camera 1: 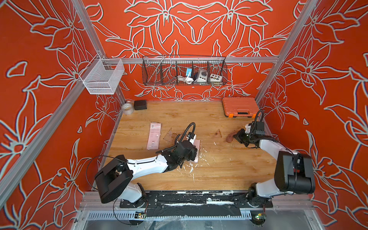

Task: Open the ruler set and take out the ruler
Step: Place the ruler at the center of the board, then take out the ruler from the ruler set bag.

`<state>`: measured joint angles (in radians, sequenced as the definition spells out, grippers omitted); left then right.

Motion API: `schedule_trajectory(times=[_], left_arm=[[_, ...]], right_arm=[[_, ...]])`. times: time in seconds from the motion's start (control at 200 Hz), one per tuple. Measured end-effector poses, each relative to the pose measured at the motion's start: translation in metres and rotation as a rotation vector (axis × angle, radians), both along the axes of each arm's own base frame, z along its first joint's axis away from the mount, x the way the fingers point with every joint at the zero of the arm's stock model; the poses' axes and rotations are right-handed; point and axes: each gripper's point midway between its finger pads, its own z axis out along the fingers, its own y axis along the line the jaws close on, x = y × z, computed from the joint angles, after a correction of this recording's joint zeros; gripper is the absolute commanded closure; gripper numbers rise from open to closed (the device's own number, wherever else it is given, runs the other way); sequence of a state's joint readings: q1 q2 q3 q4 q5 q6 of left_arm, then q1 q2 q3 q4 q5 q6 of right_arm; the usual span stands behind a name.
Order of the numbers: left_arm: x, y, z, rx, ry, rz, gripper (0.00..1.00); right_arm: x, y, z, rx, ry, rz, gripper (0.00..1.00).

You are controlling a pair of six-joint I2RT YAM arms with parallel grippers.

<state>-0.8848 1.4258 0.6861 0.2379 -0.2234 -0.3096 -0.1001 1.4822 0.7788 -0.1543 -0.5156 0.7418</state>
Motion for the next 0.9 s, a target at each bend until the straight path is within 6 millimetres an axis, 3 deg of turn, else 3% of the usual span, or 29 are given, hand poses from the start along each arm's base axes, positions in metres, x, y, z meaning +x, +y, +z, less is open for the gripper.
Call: schedule_trajectory(times=[0.065,0.14,0.36,0.425,0.565,0.696,0.761,0.901], left_arm=[[0.0,0.0,0.0,-0.002,-0.002,0.001,0.99],[0.0,0.0,0.001,-0.002,-0.002,0.0,0.99],[0.0,0.0,0.001,0.001,-0.004,-0.001,0.99],[0.0,0.0,0.0,0.003,-0.005,-0.002,0.99],[0.0,0.0,-0.001,0.006,-0.003,-0.003,0.98],[0.0,0.001,-0.002,0.016,0.0,-0.004,0.83],[0.002,0.002,-0.002,0.018,0.01,0.002,0.63],[0.014,0.009,0.003,0.015,0.05,0.038,0.46]], right_arm=[[0.001,-0.001,-0.002,-0.004,0.013,-0.006,0.67],[-0.001,-0.003,-0.004,-0.012,0.03,-0.015,0.65],[-0.003,-0.01,0.012,-0.05,0.004,-0.041,0.66],[-0.002,-0.011,0.017,-0.056,-0.009,-0.043,0.74],[-0.003,-0.011,0.012,-0.062,0.007,-0.041,0.74],[-0.007,-0.007,0.005,-0.048,0.009,-0.034,0.71],[-0.009,0.002,0.003,-0.032,0.008,-0.005,0.7],[-0.013,0.054,0.01,0.006,-0.036,0.198,0.7]])
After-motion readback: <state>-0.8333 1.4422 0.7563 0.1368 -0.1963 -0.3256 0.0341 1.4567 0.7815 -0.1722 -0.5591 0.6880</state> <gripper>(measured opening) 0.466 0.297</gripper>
